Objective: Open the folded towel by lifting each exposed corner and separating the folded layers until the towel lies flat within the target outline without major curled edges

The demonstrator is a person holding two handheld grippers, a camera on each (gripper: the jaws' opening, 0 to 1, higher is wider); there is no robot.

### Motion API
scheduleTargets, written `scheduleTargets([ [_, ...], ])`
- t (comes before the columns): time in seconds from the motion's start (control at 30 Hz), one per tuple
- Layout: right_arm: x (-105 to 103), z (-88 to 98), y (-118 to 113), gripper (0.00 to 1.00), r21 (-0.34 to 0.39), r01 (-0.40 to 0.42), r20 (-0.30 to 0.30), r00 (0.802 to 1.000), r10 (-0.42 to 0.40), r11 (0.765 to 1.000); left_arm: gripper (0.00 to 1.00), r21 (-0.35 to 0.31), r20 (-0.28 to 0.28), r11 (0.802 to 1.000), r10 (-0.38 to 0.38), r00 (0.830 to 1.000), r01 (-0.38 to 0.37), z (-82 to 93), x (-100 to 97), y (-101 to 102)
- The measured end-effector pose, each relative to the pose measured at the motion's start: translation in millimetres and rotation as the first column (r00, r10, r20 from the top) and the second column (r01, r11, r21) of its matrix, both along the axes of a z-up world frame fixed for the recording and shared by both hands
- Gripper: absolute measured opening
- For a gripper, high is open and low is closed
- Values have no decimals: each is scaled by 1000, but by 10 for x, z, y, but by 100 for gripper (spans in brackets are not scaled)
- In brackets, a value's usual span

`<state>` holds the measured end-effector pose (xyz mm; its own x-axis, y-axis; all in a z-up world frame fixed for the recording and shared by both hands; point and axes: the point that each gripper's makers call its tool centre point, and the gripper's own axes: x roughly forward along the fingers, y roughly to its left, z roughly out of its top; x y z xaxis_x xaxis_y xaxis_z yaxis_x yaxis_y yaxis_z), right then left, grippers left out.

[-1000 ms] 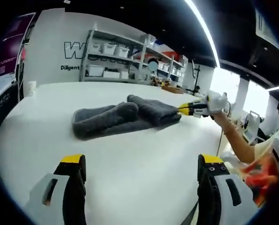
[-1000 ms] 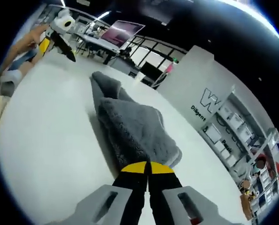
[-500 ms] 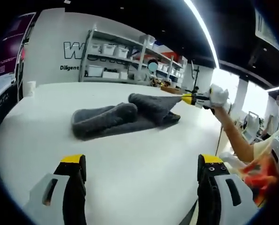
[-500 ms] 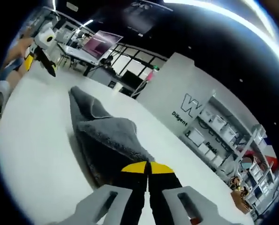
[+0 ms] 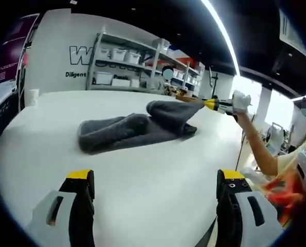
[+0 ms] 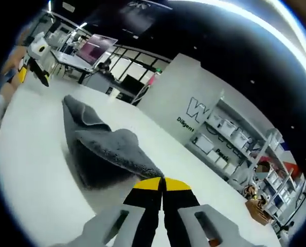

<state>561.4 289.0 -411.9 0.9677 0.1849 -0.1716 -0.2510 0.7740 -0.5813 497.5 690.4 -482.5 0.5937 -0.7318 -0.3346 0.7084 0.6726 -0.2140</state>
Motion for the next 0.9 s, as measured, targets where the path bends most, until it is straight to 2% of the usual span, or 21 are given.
scheduleTargets([
  [0.3, -15, 12, -549, 0, -20, 84, -30, 996, -85, 996, 97, 8, 1, 1000, 2, 1000, -2, -10, 0, 13],
  [0.47, -59, -64, -813, 0, -44, 126, -63, 990, -128, 991, 97, 7, 1, 1000, -1, 1000, 1, -9, -14, -1],
  [0.63, -132, -218, -1086, 0, -52, 159, -113, 980, -164, 986, 97, 11, -2, 1000, -1, 1000, 1, -22, -11, 1],
  [0.9, -265, -652, -1537, 0, -94, 213, -247, 941, -230, 973, 97, 8, -3, 1000, -6, 1000, 6, -16, -16, -20],
])
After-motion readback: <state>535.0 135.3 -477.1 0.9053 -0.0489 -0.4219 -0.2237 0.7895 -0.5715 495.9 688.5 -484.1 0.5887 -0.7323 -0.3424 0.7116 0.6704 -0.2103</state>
